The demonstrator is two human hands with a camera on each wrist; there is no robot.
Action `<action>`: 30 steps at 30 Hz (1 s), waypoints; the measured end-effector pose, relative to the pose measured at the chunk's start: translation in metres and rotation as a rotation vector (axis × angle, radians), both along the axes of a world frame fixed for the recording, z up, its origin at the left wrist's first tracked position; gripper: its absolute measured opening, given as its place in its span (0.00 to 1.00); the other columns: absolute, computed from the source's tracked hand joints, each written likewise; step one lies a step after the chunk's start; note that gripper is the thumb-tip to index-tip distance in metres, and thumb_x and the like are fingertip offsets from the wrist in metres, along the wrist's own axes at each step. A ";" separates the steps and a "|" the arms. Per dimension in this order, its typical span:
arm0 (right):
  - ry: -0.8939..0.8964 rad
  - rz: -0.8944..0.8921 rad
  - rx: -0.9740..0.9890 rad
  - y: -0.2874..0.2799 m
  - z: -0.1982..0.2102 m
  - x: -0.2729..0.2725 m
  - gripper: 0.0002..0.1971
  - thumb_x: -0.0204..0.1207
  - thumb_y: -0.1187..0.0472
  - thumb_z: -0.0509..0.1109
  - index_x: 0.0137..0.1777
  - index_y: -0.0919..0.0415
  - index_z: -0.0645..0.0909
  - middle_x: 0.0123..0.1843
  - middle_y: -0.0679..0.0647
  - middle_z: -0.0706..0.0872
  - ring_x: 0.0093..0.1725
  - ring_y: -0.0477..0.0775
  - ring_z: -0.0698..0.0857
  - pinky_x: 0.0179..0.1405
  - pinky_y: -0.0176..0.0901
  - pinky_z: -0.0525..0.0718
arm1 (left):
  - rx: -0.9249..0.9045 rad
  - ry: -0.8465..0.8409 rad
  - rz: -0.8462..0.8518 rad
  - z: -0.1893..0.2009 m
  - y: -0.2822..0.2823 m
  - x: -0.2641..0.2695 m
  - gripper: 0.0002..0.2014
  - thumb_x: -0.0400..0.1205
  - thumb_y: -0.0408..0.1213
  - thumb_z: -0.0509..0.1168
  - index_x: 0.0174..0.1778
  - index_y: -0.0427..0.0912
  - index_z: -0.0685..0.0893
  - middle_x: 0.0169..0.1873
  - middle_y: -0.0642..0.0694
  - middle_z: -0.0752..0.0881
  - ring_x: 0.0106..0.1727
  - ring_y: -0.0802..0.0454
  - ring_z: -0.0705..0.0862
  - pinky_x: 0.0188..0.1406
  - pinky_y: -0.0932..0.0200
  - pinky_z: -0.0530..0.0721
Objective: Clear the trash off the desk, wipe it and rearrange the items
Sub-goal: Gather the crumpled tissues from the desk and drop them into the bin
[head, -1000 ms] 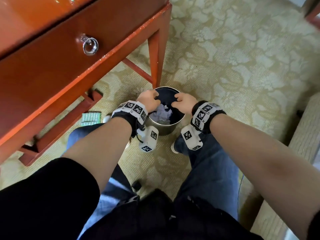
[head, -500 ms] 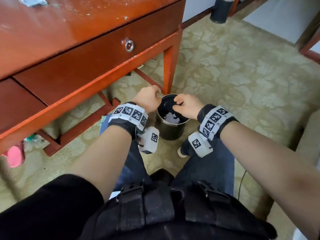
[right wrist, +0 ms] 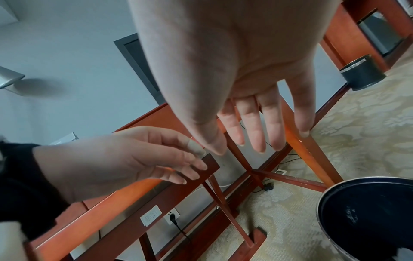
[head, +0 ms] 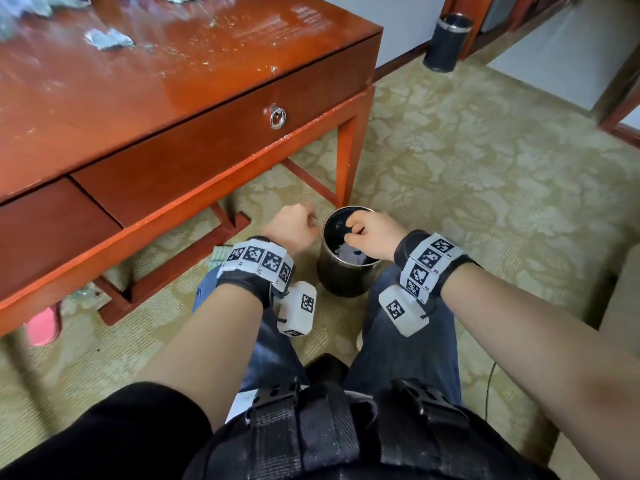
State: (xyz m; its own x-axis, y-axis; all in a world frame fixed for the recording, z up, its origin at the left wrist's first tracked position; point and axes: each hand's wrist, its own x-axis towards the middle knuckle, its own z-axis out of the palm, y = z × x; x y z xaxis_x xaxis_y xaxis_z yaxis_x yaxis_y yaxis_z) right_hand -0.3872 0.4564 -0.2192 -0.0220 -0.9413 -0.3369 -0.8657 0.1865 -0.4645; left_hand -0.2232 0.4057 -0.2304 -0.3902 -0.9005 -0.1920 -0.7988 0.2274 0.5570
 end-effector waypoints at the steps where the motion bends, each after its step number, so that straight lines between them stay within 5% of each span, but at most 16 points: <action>1: 0.002 0.005 0.009 -0.005 0.000 -0.001 0.17 0.80 0.58 0.65 0.66 0.64 0.78 0.61 0.59 0.85 0.59 0.59 0.82 0.65 0.51 0.78 | 0.012 -0.007 0.003 -0.001 -0.005 -0.001 0.12 0.82 0.35 0.60 0.60 0.41 0.80 0.55 0.43 0.85 0.56 0.45 0.83 0.58 0.51 0.82; 6: 0.005 0.006 0.079 -0.040 -0.005 -0.016 0.20 0.81 0.55 0.65 0.70 0.60 0.76 0.65 0.55 0.83 0.62 0.56 0.82 0.66 0.49 0.77 | 0.076 -0.046 0.006 -0.005 -0.036 -0.010 0.12 0.82 0.38 0.59 0.60 0.45 0.81 0.55 0.42 0.86 0.55 0.43 0.84 0.57 0.46 0.84; 13: 0.020 0.022 0.121 -0.111 -0.019 -0.044 0.20 0.80 0.53 0.65 0.70 0.58 0.76 0.65 0.55 0.84 0.60 0.56 0.83 0.65 0.50 0.79 | 0.098 -0.139 -0.004 -0.013 -0.097 -0.042 0.14 0.82 0.37 0.57 0.63 0.45 0.80 0.56 0.44 0.84 0.58 0.42 0.83 0.49 0.57 0.76; 17: 0.039 0.032 0.182 -0.146 -0.016 -0.061 0.20 0.80 0.53 0.65 0.71 0.58 0.76 0.65 0.55 0.84 0.62 0.56 0.83 0.65 0.50 0.79 | 0.165 -0.151 -0.032 -0.016 -0.128 -0.063 0.13 0.81 0.34 0.58 0.59 0.42 0.81 0.54 0.40 0.86 0.56 0.41 0.83 0.52 0.53 0.81; 23: 0.048 0.080 0.254 -0.168 0.036 -0.076 0.18 0.81 0.56 0.64 0.68 0.60 0.77 0.62 0.58 0.85 0.61 0.59 0.83 0.63 0.52 0.80 | 0.275 -0.130 -0.023 0.035 -0.151 -0.081 0.11 0.80 0.33 0.56 0.55 0.42 0.80 0.51 0.38 0.85 0.53 0.38 0.82 0.48 0.54 0.79; 30: 0.006 0.112 0.279 -0.175 0.127 -0.078 0.20 0.81 0.53 0.64 0.69 0.60 0.76 0.64 0.56 0.84 0.60 0.57 0.82 0.56 0.42 0.78 | 0.344 -0.030 0.036 0.117 -0.151 -0.078 0.14 0.80 0.34 0.58 0.60 0.41 0.82 0.58 0.41 0.85 0.58 0.42 0.83 0.57 0.51 0.82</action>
